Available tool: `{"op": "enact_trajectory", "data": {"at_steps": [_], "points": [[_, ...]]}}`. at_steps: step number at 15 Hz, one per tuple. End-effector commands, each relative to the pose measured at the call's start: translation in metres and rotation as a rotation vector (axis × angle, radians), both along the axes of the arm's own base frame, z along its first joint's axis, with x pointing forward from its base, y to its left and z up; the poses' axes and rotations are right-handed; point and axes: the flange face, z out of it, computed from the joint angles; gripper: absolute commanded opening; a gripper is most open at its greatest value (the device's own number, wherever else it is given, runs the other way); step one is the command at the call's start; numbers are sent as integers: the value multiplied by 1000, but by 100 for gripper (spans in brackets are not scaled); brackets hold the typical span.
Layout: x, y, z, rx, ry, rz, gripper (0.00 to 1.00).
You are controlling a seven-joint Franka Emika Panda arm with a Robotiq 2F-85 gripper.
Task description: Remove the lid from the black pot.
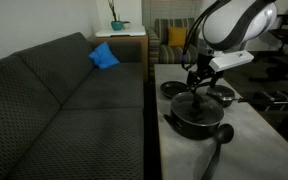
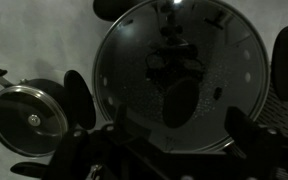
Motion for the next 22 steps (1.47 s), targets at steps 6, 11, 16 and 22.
{"op": "enact_trajectory", "data": {"at_steps": [6, 11, 16, 22], "points": [[14, 0, -54, 34, 37, -84, 100], [16, 6, -67, 41, 59, -79, 66], [23, 4, -57, 52, 51, -90, 30], [26, -6, -40, 66, 68, -104, 14]]}}
